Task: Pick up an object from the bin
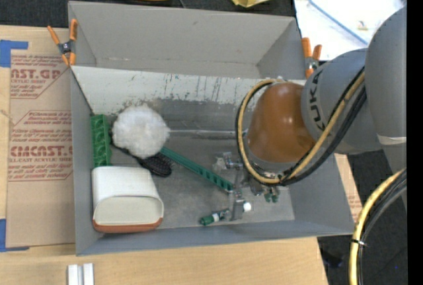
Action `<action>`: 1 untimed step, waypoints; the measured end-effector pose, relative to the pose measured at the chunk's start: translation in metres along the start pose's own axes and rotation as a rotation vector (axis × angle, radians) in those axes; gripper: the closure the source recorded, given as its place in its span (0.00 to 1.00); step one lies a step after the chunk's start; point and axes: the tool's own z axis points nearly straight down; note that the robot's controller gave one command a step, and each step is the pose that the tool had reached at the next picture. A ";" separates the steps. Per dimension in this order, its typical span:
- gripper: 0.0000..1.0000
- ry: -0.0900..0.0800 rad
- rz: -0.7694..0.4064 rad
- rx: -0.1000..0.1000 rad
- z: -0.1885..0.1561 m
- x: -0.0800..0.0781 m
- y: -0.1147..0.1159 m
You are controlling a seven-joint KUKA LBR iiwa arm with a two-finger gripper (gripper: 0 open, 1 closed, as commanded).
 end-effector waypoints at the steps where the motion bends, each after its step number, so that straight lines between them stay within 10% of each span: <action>1: 0.00 0.021 0.072 -0.002 0.016 0.002 -0.039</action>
Offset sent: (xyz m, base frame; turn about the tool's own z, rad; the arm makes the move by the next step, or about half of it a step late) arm -0.0016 0.0032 -0.0151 0.0234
